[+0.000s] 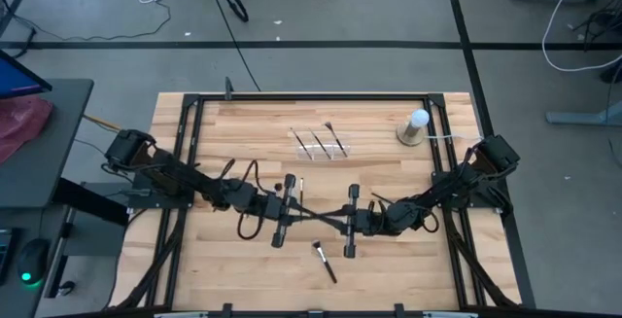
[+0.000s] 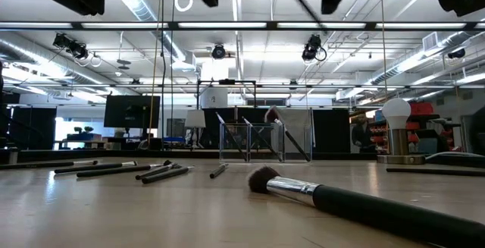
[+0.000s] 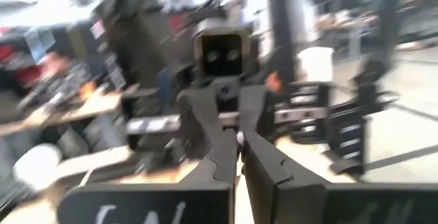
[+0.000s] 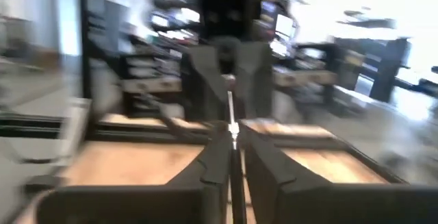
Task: Put items in baskets/containers
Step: Put the black eyeshadow brush into the transparent organizer
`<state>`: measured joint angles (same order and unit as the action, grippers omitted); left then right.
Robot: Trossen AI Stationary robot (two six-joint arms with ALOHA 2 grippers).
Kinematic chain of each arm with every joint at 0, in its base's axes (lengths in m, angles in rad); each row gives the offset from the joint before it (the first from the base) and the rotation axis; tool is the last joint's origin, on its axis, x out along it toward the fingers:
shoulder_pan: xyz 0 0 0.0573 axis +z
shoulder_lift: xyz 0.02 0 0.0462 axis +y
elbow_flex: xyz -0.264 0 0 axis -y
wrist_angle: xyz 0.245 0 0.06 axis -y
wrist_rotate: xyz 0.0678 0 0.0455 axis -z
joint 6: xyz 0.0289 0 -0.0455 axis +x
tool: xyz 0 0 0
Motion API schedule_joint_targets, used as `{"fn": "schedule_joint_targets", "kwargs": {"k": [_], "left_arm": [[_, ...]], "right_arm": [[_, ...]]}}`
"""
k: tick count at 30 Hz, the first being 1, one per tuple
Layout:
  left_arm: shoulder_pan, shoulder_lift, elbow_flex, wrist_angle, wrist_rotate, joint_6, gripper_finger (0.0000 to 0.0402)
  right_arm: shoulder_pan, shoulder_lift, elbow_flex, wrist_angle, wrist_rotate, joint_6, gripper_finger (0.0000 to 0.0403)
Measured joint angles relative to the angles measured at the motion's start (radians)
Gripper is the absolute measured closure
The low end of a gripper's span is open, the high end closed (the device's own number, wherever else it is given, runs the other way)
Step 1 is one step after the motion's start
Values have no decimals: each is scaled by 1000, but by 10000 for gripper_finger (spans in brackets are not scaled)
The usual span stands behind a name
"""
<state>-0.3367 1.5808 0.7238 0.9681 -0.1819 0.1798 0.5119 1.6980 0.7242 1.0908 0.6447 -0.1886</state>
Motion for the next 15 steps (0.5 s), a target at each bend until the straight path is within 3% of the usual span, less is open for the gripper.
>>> {"fn": "schedule_joint_targets", "kwargs": {"k": [3, 9, 15], "left_arm": [[23, -64, 0, -129, -99, -44, 391], [127, -166, 0, -313, -196, -89, 385], [299, -168, 0, -343, -234, -123, 387]], "right_arm": [[21, -45, 0, -83, 168, 19, 323], [89, -133, 1, -265, 487, 23, 265], [109, -136, 1, -331, 515, 83, 242]]}}
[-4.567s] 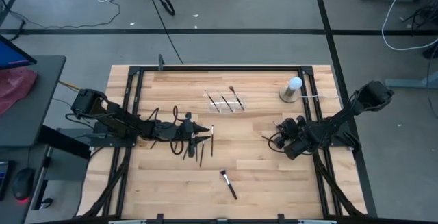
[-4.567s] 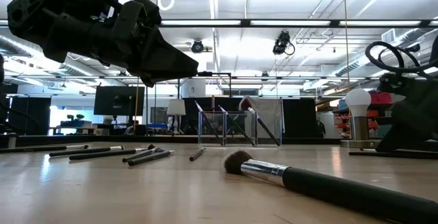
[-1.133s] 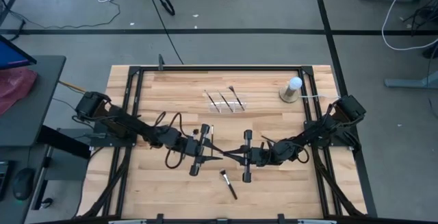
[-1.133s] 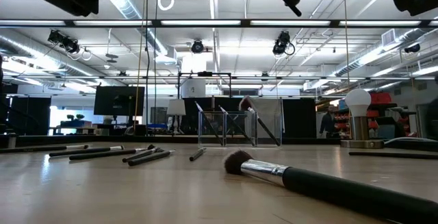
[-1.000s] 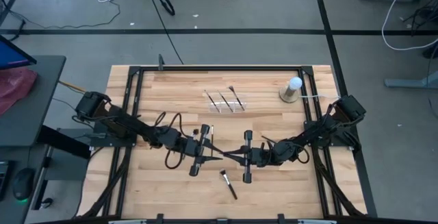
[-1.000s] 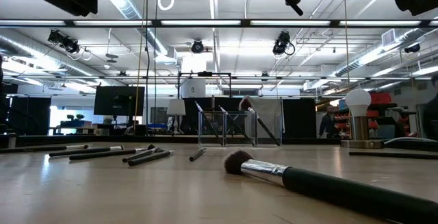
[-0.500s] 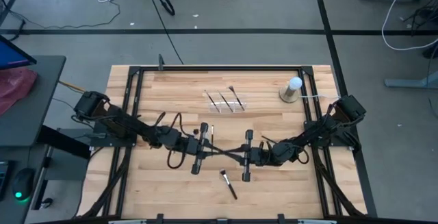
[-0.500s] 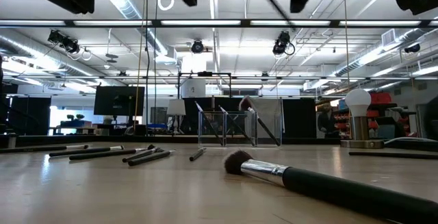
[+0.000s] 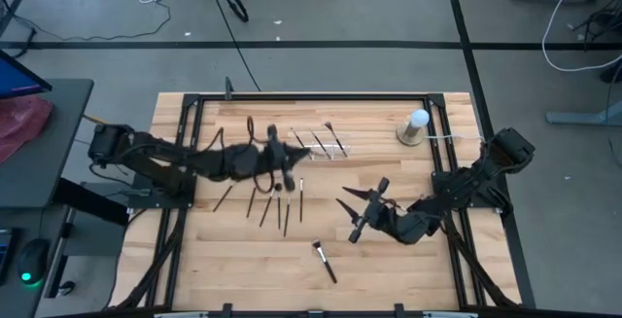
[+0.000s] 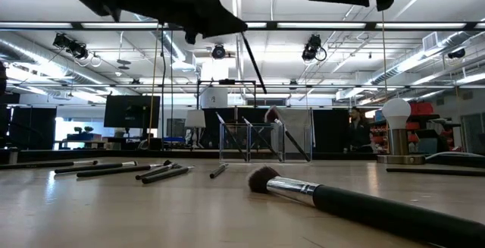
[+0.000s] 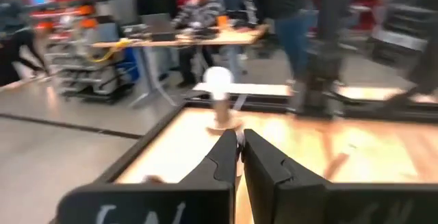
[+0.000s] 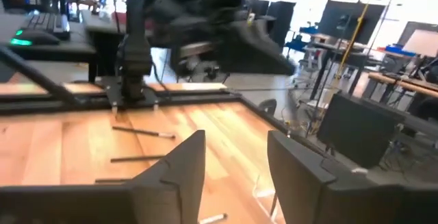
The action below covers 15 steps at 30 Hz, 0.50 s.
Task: Put items in baskets/containers
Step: Put the black eyeshadow brush into the transparent organizer
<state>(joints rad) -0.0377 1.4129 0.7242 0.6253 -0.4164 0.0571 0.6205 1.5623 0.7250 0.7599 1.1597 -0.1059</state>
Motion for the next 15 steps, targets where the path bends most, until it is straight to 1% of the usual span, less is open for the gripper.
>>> {"fn": "schedule_joint_targets", "kwargs": {"k": [6, 10, 15], "left_arm": [[123, 3, 0, -93, -8, -100, 384], [158, 3, 0, -182, -9, -154, 385], [166, 14, -10, -214, -9, -208, 380]], "right_arm": [[-9, 0, 0, -89, 0, 90, 246], [-11, 0, 0, -98, -1, 111, 251], [-11, 0, 0, -97, -37, 113, 252]]}}
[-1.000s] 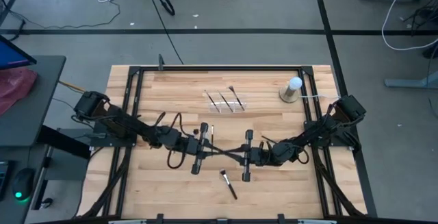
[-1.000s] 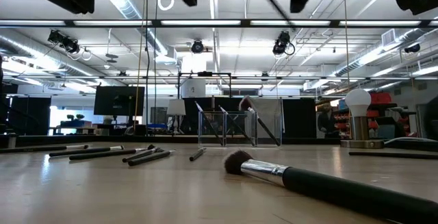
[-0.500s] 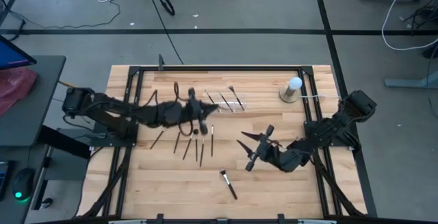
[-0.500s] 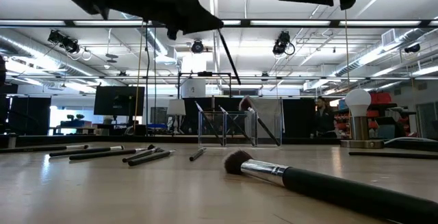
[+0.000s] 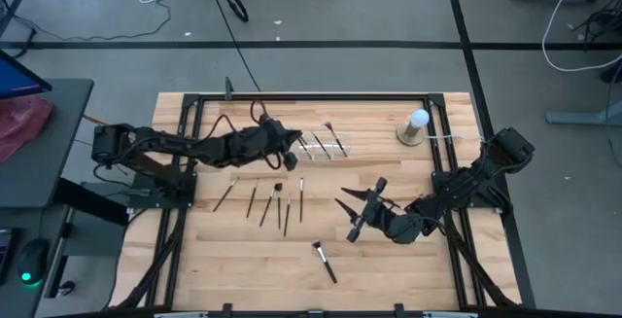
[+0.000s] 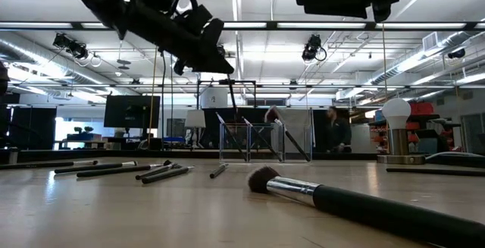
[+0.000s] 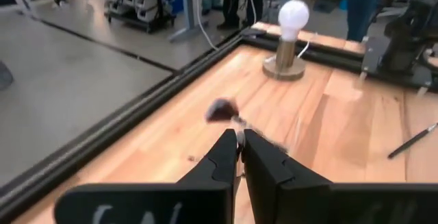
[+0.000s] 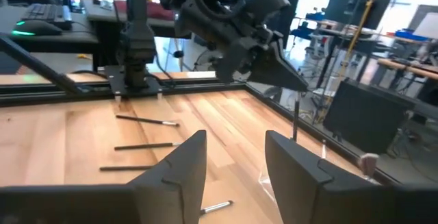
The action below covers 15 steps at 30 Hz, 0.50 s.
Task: Put items in baskets/containers
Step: Put the black eyeshadow brush into the transparent organizer
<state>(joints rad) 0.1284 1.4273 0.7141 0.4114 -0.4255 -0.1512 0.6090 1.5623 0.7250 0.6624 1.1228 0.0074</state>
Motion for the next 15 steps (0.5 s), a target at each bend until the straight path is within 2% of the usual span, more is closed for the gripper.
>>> {"fn": "schedule_joint_targets", "kwargs": {"k": [8, 15], "left_arm": [[29, 48, -101, 136, 1, -74, 378], [74, 76, -115, 172, 52, -117, 377]], "right_arm": [[-6, 0, 0, 1, -16, 1, 252], [-20, 0, 0, 1, -17, 14, 252]]}}
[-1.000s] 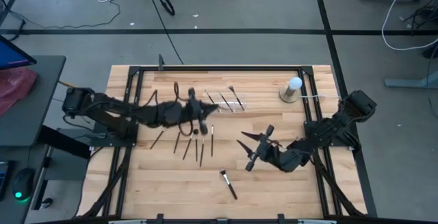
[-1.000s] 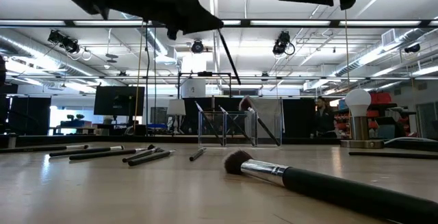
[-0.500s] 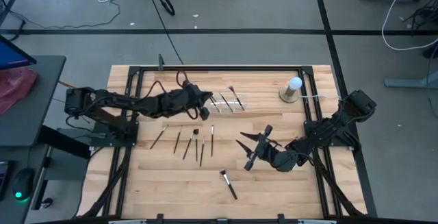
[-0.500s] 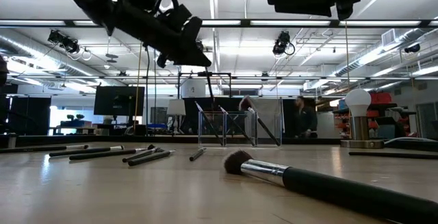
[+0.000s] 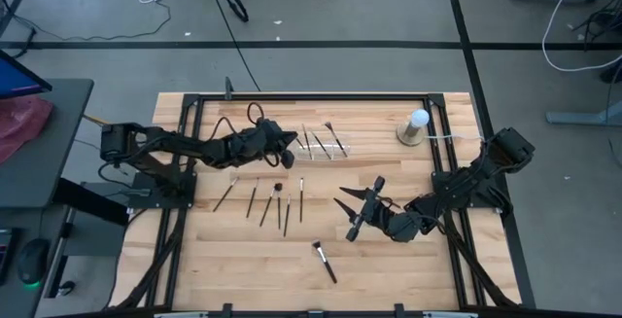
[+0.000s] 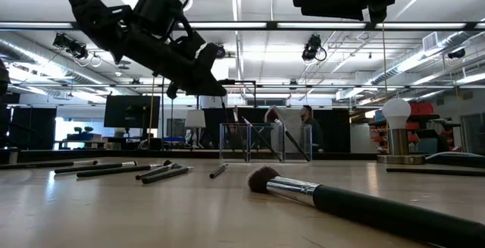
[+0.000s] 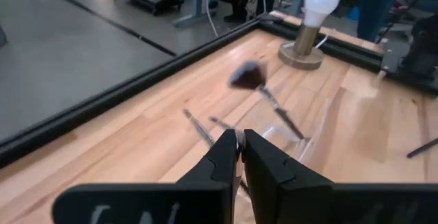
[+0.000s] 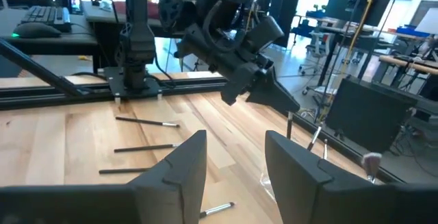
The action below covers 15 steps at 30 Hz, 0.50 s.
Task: Put items in baskets/containers
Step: Put the black eyeshadow brush into the transparent organizer
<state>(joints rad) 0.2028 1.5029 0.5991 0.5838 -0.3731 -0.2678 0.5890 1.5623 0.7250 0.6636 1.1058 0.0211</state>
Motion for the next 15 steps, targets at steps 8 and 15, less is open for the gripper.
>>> {"fn": "schedule_joint_targets", "kwargs": {"k": [8, 15], "left_arm": [[32, 53, 2, 24, 29, -40, 376], [47, 55, 2, 39, 31, -36, 338]], "right_arm": [[-21, 0, 0, -6, -76, 24, 252], [-24, 0, 0, -7, -78, 24, 252]]}}
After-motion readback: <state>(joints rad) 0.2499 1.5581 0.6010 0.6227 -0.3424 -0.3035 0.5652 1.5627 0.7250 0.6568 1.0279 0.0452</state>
